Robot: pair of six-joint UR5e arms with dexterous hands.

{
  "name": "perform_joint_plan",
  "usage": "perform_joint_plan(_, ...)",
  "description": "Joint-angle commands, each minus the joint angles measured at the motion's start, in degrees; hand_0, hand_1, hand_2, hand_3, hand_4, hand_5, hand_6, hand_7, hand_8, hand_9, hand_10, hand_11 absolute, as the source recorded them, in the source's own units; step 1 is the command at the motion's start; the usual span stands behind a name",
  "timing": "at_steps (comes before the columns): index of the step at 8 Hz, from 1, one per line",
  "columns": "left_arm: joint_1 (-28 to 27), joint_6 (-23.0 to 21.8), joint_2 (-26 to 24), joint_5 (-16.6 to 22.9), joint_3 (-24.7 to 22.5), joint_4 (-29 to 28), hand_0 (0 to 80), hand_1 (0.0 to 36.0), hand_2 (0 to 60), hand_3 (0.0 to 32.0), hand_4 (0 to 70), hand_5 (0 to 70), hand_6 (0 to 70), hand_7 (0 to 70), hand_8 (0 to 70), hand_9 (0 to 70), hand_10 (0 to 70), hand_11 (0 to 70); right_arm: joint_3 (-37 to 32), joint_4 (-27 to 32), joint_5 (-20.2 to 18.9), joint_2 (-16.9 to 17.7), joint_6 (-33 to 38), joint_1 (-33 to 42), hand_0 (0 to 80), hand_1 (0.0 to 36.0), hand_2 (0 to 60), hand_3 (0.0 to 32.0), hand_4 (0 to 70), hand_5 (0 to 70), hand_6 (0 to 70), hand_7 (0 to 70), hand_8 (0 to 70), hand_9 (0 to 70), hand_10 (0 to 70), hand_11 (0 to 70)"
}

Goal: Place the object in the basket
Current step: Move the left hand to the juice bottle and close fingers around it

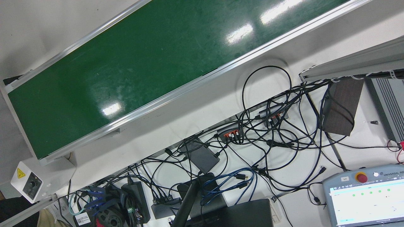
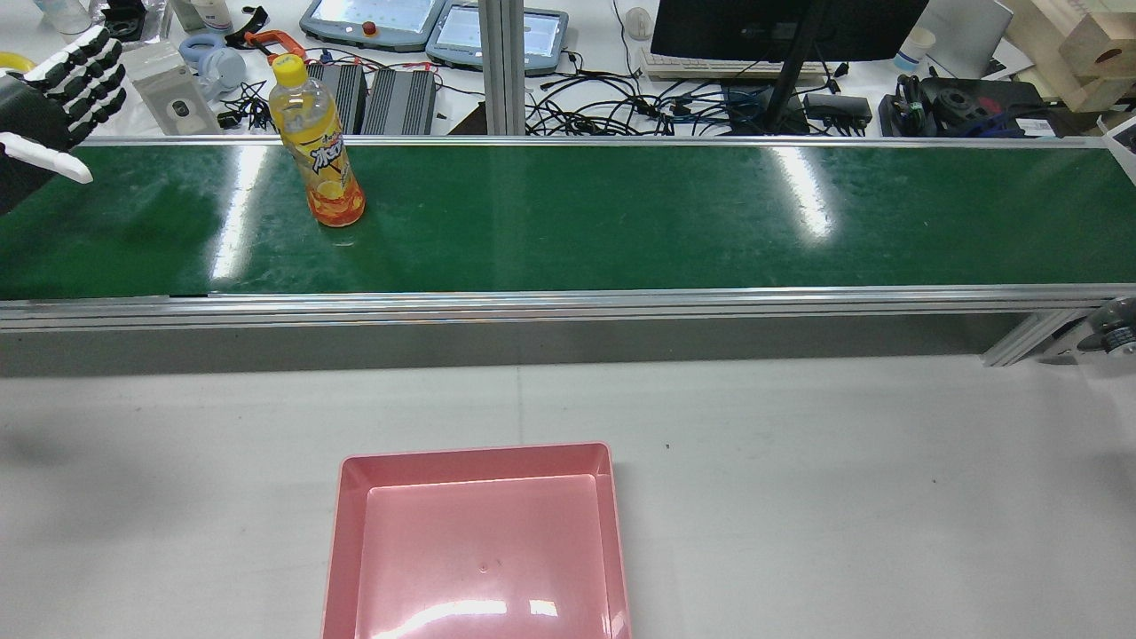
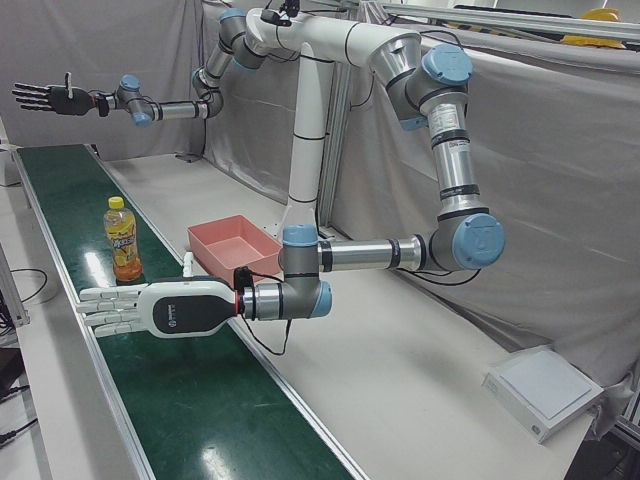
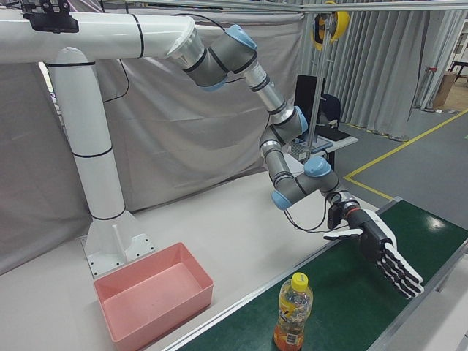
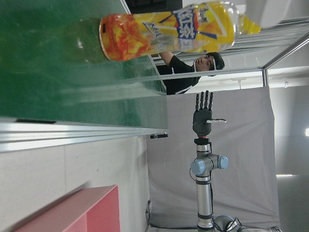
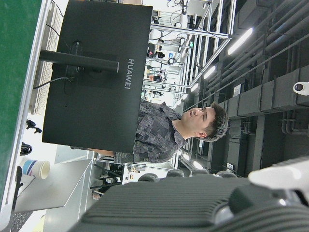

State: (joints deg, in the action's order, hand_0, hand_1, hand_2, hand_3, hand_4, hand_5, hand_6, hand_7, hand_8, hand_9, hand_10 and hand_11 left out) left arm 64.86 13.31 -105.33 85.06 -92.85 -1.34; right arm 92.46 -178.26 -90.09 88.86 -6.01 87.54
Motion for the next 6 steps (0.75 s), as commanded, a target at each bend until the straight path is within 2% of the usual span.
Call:
perform_joint_plan(1,-2.5,0.0,-0.9,-1.4,0.0,-0.2,62.6,12.2,0.0,0.0,0.0,2.8,0.0,0.0,0.0,0.0,0.0,0.0,0.0,0.0,0.0,0.0,0.0,0.0,0.0,0.0,0.0,0.0,0.0,0.0,0.0,0.0,0.0,0.0,0.0,0.0)
perform_joint_plan(6,-4.4,-0.1,-6.9,-1.3,0.7,3.8,63.8,12.8,0.0,0.0,0.0,7.9,0.0,0.0,0.0,0.0,0.0,0.0,0.0,0.0,0.0,0.0,0.0,0.0,0.0,0.0,0.0,0.0,0.0,0.0,0.0,0.0,0.0,0.0,0.0,0.0)
